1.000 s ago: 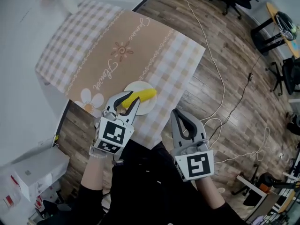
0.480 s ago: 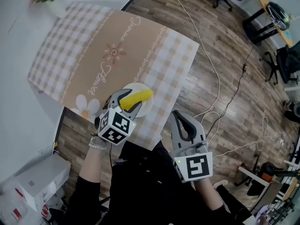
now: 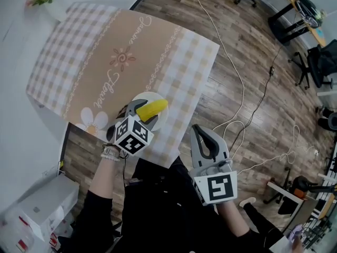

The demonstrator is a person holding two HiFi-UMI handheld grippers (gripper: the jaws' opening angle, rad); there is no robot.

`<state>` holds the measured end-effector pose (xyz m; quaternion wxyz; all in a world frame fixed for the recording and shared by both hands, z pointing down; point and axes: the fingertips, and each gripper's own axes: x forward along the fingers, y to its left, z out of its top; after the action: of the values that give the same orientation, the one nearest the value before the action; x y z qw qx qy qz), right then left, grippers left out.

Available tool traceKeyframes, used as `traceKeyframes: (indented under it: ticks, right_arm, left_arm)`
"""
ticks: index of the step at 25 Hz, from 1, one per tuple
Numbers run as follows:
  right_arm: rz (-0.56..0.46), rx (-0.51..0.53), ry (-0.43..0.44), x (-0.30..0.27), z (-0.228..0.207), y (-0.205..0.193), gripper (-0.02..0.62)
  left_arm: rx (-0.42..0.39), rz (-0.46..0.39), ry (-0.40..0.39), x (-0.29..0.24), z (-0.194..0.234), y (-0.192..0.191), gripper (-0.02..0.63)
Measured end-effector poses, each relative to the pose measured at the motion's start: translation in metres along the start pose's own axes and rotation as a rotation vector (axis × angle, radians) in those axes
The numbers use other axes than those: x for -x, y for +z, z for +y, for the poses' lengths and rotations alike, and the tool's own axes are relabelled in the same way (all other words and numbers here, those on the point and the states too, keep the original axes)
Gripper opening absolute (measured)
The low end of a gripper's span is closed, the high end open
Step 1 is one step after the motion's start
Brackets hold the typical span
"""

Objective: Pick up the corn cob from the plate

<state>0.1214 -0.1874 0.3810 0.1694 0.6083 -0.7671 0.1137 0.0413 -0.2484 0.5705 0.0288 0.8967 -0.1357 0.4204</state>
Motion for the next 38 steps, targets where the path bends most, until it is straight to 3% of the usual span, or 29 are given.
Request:
traceKeyframes:
  ticks: [17,26,38]
  right_arm:
    - [0.036,-0.013,-0.016,0.005,-0.007,-0.011,0.044]
    - [0.063,-0.015,-0.018,0.006,-0.007,-0.016,0.044]
    - [0.067,0.006,0.002,0.01,0.002,-0.017,0.044]
  left_arm:
    - [-0.059,0.077,-0.018,-0.024,-0.003,-0.019,0.259]
    - [0.016,0.014,-0.02,-0.023,-0.002,-0.021,0.258]
    - [0.079,0.007,-0.001,-0.019,-0.001,-0.021,0.258]
